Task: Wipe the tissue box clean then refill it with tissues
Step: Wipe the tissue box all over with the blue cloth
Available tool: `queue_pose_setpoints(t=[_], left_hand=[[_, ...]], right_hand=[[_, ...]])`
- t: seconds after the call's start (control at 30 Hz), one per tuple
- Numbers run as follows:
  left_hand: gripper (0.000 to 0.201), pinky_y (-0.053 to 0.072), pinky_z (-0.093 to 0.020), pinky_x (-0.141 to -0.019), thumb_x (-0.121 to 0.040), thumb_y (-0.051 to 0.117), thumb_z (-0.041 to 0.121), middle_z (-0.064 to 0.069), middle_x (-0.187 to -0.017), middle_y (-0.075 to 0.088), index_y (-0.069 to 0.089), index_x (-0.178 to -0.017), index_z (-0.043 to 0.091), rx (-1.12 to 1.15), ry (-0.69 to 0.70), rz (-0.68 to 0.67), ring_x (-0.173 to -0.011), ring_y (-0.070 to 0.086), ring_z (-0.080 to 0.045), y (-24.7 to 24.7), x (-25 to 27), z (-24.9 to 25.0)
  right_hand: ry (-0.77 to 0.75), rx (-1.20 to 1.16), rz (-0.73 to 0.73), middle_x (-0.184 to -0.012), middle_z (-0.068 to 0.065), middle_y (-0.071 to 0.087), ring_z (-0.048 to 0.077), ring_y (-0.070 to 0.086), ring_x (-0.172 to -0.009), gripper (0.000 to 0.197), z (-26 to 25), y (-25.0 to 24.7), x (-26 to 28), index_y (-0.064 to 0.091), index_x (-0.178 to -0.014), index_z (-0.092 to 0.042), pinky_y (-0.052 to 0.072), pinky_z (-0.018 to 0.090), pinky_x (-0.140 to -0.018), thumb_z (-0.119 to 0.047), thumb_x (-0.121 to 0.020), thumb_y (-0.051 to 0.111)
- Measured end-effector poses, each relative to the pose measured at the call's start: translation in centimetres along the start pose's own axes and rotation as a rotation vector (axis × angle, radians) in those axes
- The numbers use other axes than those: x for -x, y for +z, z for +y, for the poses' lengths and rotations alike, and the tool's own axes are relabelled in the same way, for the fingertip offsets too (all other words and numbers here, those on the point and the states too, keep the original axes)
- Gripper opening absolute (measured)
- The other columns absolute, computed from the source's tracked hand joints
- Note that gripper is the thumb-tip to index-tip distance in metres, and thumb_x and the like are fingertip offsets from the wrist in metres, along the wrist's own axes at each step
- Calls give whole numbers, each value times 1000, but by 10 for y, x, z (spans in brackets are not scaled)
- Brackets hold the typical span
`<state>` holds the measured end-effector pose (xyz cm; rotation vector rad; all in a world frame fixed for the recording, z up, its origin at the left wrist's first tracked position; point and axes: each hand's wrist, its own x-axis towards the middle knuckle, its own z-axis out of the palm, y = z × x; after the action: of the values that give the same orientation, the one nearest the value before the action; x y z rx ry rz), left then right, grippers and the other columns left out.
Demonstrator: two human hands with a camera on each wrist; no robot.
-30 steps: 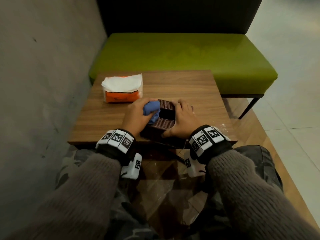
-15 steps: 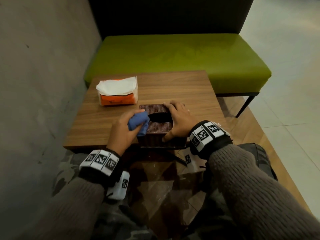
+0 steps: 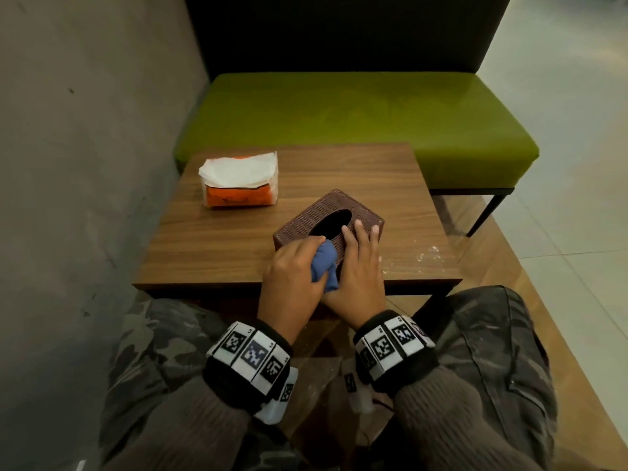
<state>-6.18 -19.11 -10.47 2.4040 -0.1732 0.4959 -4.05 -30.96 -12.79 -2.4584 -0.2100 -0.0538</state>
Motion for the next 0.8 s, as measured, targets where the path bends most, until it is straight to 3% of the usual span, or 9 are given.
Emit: queue_pose_setpoints(t=[0.07, 0.17, 0.23, 0.33, 0.4, 0.53, 0.6, 0.7, 0.8], left_hand=[[42, 44, -25, -93, -77, 68, 10, -5, -115, 64, 62, -118, 12, 44, 76, -80, -106, 59, -19, -2, -2, 2], [47, 40, -23, -98, -77, 67, 6, -4, -120, 62, 59, -122, 15, 91, 121, -194, -112, 56, -16, -11, -12, -6], [51, 42, -24, -95, -77, 69, 4, -5, -122, 61, 57, -125, 18, 63, 8, -143, -111, 57, -17, -16, -23, -20], [45, 41, -19, -85, -81, 67, 8, -7, -116, 64, 58, -124, 16, 42, -165, 72, -104, 60, -19, -16, -34, -32], [47, 38, -15, -90, -79, 67, 4, -6, -120, 62, 58, -124, 14, 66, -108, 54, -110, 58, -18, -7, -27, -20], [55, 37, -27, -106, -76, 71, 2, -7, -127, 59, 55, -127, 15, 111, 164, -151, -123, 50, -17, -2, -4, -5], [56, 41, -32, -103, -77, 71, 3, -8, -126, 59, 54, -128, 16, 89, 83, -130, -119, 53, -18, -9, -15, -21], [49, 48, -35, -93, -80, 67, 3, -9, -119, 62, 55, -126, 16, 43, -174, 40, -109, 59, -22, -16, -38, -43], [52, 47, -28, -90, -76, 64, -3, -9, -118, 62, 58, -124, 14, 22, -133, 104, -107, 60, -22, -6, -36, -32]], right_hand=[[-28, 10, 6, -161, -2, -2, 18, -13, -147, 90, 5, -3, -7, 11, -151, -18, 14, 55, -117, -48, -79, 55], [-85, 5, 60, -161, 1, 9, 17, -8, -147, 91, 13, -1, -12, 20, -150, -15, 20, 56, -115, -40, -76, 67], [-92, 28, 62, -160, 2, 12, 14, -10, -144, 100, 14, 1, -11, 21, -150, -15, 19, 53, -117, -49, -72, 73], [-74, 71, 32, -161, -1, 6, 13, -14, -144, 105, 11, 0, -11, 16, -151, -17, 14, 49, -119, -58, -71, 70], [-63, 87, 5, -161, -2, 3, 17, -13, -146, 102, 11, -2, -12, 14, -151, -18, 13, 50, -118, -54, -73, 70], [-77, 154, -48, -161, -3, -4, 19, -13, -147, 91, 14, -4, -15, 9, -152, -19, 16, 55, -117, -42, -83, 64], [-55, 134, -50, -161, -4, -2, 18, -12, -147, 99, 14, -4, -15, 11, -151, -20, 13, 53, -118, -50, -77, 69], [-49, 107, -25, -161, -4, 1, 18, -12, -147, 104, 11, -1, -15, 14, -151, -21, 15, 53, -116, -59, -71, 69], [-46, 98, -10, -161, -4, 3, 18, -11, -147, 104, 10, 0, -18, 15, -150, -21, 18, 54, -116, -57, -70, 71]])
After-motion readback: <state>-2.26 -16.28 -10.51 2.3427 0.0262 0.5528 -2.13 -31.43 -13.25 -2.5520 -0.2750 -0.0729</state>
